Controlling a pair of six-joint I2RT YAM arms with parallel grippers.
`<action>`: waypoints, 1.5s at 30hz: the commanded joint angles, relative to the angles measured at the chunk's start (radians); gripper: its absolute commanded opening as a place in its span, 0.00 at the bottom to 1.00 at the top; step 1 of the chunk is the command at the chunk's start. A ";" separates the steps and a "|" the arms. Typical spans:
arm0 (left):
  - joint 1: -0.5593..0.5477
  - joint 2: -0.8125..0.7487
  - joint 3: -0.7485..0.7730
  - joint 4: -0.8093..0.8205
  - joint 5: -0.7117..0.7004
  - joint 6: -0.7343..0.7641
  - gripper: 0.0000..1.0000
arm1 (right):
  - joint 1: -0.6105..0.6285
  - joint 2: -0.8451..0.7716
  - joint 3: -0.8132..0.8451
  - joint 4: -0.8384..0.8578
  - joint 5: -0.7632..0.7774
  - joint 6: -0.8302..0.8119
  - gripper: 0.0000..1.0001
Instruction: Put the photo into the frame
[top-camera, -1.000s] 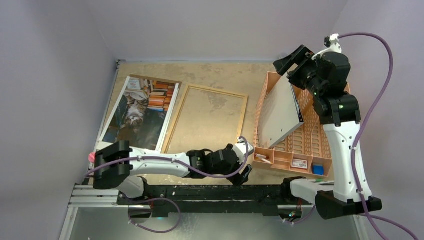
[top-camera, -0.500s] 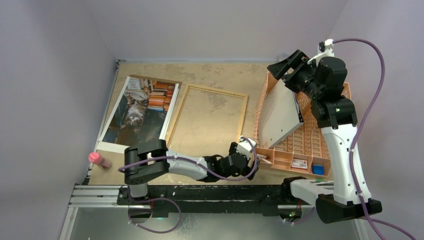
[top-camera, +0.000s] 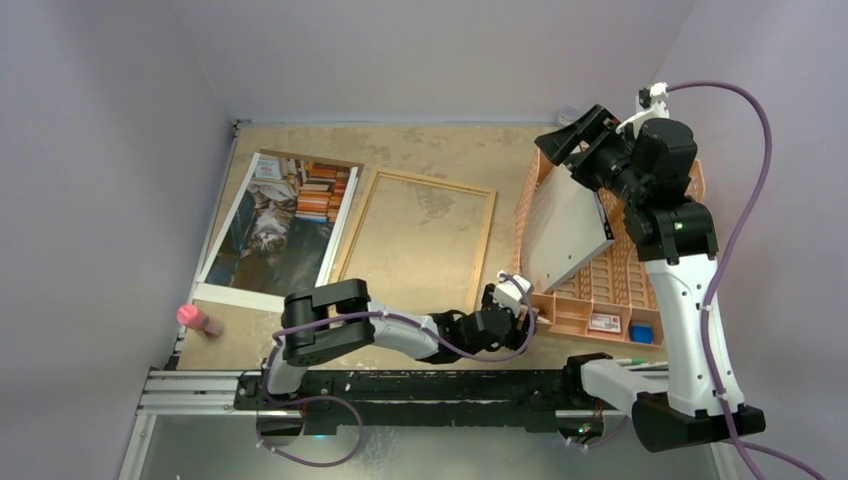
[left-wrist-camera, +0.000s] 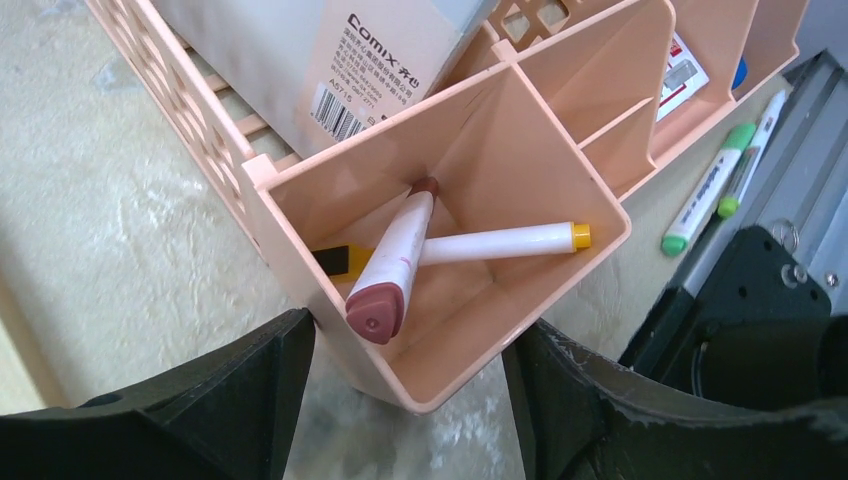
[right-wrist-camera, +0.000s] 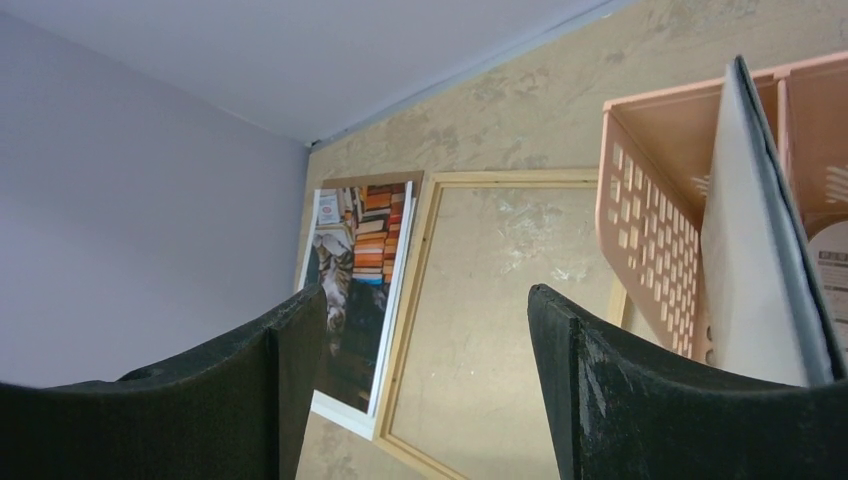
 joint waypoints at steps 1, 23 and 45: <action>0.057 0.060 0.102 0.098 -0.006 -0.028 0.70 | -0.003 -0.032 -0.014 -0.008 -0.015 -0.007 0.75; 0.174 0.261 0.377 0.145 0.251 -0.116 0.71 | -0.003 -0.017 -0.006 -0.043 0.047 0.010 0.73; 0.339 -0.054 0.146 0.052 0.529 -0.025 0.82 | -0.001 0.055 -0.093 0.123 -0.035 -0.094 0.76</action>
